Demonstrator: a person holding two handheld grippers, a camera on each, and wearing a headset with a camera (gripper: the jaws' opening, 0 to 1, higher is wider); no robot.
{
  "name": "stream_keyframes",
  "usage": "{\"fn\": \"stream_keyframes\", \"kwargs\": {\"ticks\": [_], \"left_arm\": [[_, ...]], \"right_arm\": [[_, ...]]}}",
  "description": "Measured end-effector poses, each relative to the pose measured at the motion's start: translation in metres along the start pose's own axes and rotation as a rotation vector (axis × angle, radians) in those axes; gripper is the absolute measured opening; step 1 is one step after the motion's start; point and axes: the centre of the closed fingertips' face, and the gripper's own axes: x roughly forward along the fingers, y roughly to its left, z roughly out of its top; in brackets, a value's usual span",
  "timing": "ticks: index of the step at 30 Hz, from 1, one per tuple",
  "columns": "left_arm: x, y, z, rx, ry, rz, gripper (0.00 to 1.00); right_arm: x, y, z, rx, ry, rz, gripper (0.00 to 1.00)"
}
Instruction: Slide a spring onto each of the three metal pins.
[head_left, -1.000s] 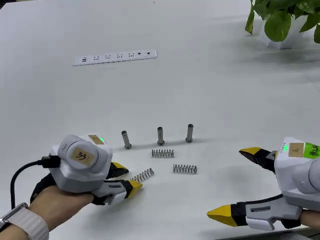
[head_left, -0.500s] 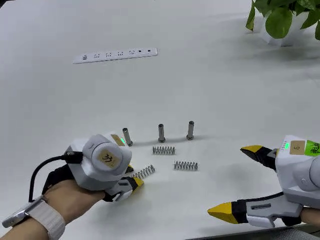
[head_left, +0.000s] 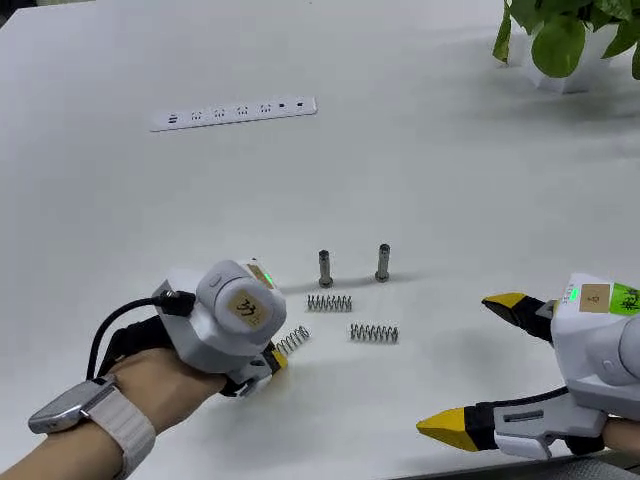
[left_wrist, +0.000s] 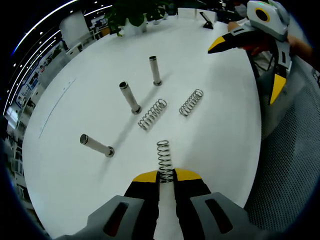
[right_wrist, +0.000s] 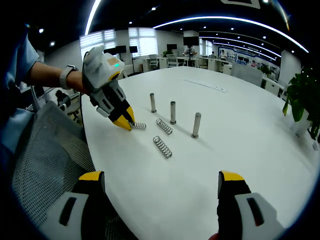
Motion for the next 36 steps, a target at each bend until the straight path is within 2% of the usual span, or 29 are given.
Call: {"fn": "stream_keyframes", "kwargs": {"ticks": [3,8,10,11,13,18,23,26,31,35,36], "left_arm": [[-0.001,0.001,-0.001,-0.022,-0.023,-0.001,0.11],[-0.002,0.002,-0.001,-0.064,-0.092,0.005,0.10],[-0.002,0.002,0.001,-0.141,-0.121,-0.011,0.10],[-0.002,0.002,0.001,-0.145,-0.129,-0.019,0.10],[-0.002,0.004,0.002,-0.200,-0.156,-0.032,0.10],[-0.003,0.005,0.000,-0.188,-0.180,-0.042,0.10],[-0.004,-0.002,0.007,-0.147,-0.204,-0.070,0.10],[-0.008,-0.005,0.015,-0.130,-0.239,-0.086,0.10],[-0.022,-0.016,0.033,-0.063,-0.314,-0.135,0.10],[-0.033,-0.024,0.041,-0.015,-0.347,-0.163,0.10],[-0.035,-0.028,0.043,0.019,-0.351,-0.175,0.10]], "right_arm": [[0.001,0.000,0.001,0.000,-0.001,0.001,0.95],[0.001,0.001,0.003,-0.008,0.000,0.008,0.95],[0.001,0.000,0.004,-0.011,0.000,0.012,0.95],[0.002,0.000,0.004,-0.013,0.002,0.014,0.95],[0.003,0.000,0.006,-0.015,0.001,0.017,0.95],[0.004,-0.001,0.014,-0.018,-0.011,0.021,0.95],[0.006,0.000,0.019,-0.017,-0.017,0.025,0.94],[0.008,0.004,0.024,-0.007,-0.027,0.038,0.94],[0.012,0.011,0.034,0.043,-0.060,0.081,0.92],[0.014,0.015,0.043,0.042,-0.071,0.107,0.90],[0.014,0.016,0.046,0.040,-0.075,0.116,0.89]]}}
